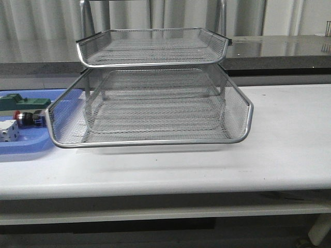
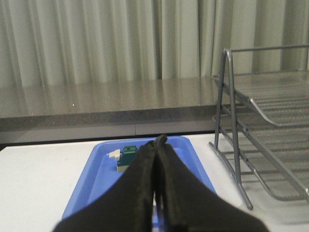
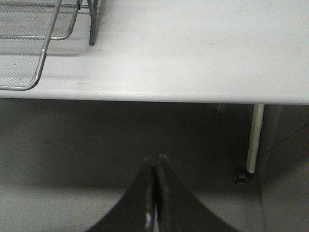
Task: Place button on rack with both arms
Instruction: 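Move the left gripper above the red push-button in the blue bin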
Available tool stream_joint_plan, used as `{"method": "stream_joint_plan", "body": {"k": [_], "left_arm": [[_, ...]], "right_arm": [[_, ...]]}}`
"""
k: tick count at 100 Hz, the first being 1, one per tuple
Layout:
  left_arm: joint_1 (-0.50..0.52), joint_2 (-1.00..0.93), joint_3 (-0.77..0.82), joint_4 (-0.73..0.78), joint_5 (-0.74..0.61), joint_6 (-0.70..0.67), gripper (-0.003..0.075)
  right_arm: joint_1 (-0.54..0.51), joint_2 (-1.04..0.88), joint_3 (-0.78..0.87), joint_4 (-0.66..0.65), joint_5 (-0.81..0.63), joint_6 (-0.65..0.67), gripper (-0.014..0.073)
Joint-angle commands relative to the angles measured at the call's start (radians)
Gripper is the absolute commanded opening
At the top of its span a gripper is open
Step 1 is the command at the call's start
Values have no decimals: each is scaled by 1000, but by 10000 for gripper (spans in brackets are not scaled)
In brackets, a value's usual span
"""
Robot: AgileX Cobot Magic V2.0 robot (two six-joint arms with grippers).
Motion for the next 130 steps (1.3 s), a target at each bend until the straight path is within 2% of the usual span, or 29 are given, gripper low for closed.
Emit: {"method": "stream_joint_plan", "body": {"k": [1,23,40,56,68,100,120,125,130], "left_arm": [[2,-15,-24,-32,-67,-11,-21],[2,159,-250,-46,134,-11,-21],[2,413,-492,-49,264,-11,-21],[2,661,-742,-42,509,-11,-21],[2,846,-891,-38,617,10,-21],[2,1223,-1194,-42,848,229,-21],[2,1342,-1274,-170,924,399,-19],[2,1356,-1281,-193,930,424,-4],[0,1367,-1283,-195,943,437,47]], "right_arm": [[-6,8,-32,-12,-60,-3,-71],[-6,8,-32,-12,-60,-3,-71],[-6,8,-32,-12,-60,-3,-71],[-6,8,-32,-12,-60,-3,-71],[-6,8,-32,-12,-60,-3,-71],[-6,8,-32,-12,-60,-3,-71],[-6,8,-32,-12,-60,-3,-71],[-6,8,-32,-12,-60,-3,-71],[-6,8,-32,-12,-60,-3,-71]]}}
